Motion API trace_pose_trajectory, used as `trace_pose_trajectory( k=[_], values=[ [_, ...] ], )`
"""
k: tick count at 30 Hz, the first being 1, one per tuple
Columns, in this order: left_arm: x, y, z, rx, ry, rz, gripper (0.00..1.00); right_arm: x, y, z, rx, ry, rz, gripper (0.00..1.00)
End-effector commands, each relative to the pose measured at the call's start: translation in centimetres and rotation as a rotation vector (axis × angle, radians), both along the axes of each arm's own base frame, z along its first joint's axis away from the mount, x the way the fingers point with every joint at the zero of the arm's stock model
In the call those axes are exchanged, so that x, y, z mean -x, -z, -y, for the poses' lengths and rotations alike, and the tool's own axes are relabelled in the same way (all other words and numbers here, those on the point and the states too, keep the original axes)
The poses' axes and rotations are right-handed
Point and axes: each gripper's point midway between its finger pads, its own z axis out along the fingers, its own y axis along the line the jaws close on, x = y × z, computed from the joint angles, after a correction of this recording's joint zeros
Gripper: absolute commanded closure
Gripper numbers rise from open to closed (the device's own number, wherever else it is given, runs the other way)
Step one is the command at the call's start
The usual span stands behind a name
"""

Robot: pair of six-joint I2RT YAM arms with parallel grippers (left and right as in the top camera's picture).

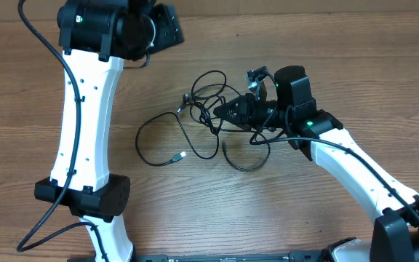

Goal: Untangle cables

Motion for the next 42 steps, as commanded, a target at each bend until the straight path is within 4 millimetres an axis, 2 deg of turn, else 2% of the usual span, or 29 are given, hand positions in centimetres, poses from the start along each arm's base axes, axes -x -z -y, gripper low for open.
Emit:
trace_pose_trajectory(
  k=[1, 3, 8, 12, 15, 20, 24, 28, 31, 33, 35, 36, 37, 38, 39, 42],
  values=[
    [1.2, 1.9, 0.1, -0.021, 0.013, -0.087, 0.61, 0.2, -0.8, -0.1, -0.032, -0.038, 0.038, 0.96],
    [2.3, 3.3, 0.7, 0.007, 0.028, -0.166, 0.64, -0.4, -0.8, 0.4, -0.025, -0.012, 0.045, 0.96],
    [4.4, 6.8, 3.2, 0.089, 0.097, -0.33, 0.58, -1.8, -0.5, 2.1, -0.014, 0.058, 0.024, 0.96],
    [6.0, 10.0, 4.1, 0.078, 0.097, -0.451, 0.51, -2.1, -0.5, 2.5, -0.012, 0.071, 0.026, 0.96],
    [6.5, 12.0, 5.8, 0.104, 0.136, -0.49, 0.43, -2.2, -0.5, 2.5, -0.01, 0.075, 0.026, 0.96],
    [6.7, 15.4, 8.0, 0.086, 0.164, -0.498, 0.43, -2.2, -0.4, 2.5, -0.009, 0.078, 0.022, 0.96],
    [7.1, 18.3, 7.3, 0.026, 0.097, -0.534, 0.47, -2.2, -0.4, 2.5, -0.009, 0.078, 0.021, 0.96],
    [7.4, 20.2, 5.9, -0.038, 0.024, -0.56, 0.47, -2.1, -0.4, 2.5, -0.009, 0.078, 0.021, 0.96],
    [6.8, 21.1, 5.4, -0.066, -0.003, -0.536, 0.47, -2.1, -0.4, 2.5, -0.011, 0.076, 0.02, 0.96],
    [6.3, 21.5, 5.5, -0.064, -0.006, -0.516, 0.51, -2.1, -0.4, 2.5, -0.011, 0.075, 0.018, 0.96],
    [6.0, 22.0, 5.6, -0.062, -0.006, -0.503, 0.63, -2.1, -0.4, 2.5, -0.01, 0.075, 0.017, 0.96],
    [6.0, 22.3, 5.6, -0.063, -0.006, -0.502, 0.65, -2.0, -0.4, 2.5, -0.009, 0.075, 0.014, 0.96],
    [6.0, 22.5, 5.6, -0.068, -0.007, -0.501, 0.75, -2.0, -0.3, 2.5, -0.009, 0.075, 0.014, 0.96],
    [6.1, 22.9, 5.4, -0.076, -0.01, -0.504, 0.91, -2.0, -0.3, 2.5, -0.008, 0.075, 0.012, 0.96],
    [6.3, 23.1, 5.3, -0.083, -0.012, -0.508, 0.96, -2.0, -0.3, 2.5, -0.007, 0.075, 0.01, 0.96],
    [6.1, 23.2, 4.2, -0.141, -0.021, -0.492, 0.96, -2.0, 0.4, 2.8, 0.017, 0.096, -0.012, 0.96]
  ],
)
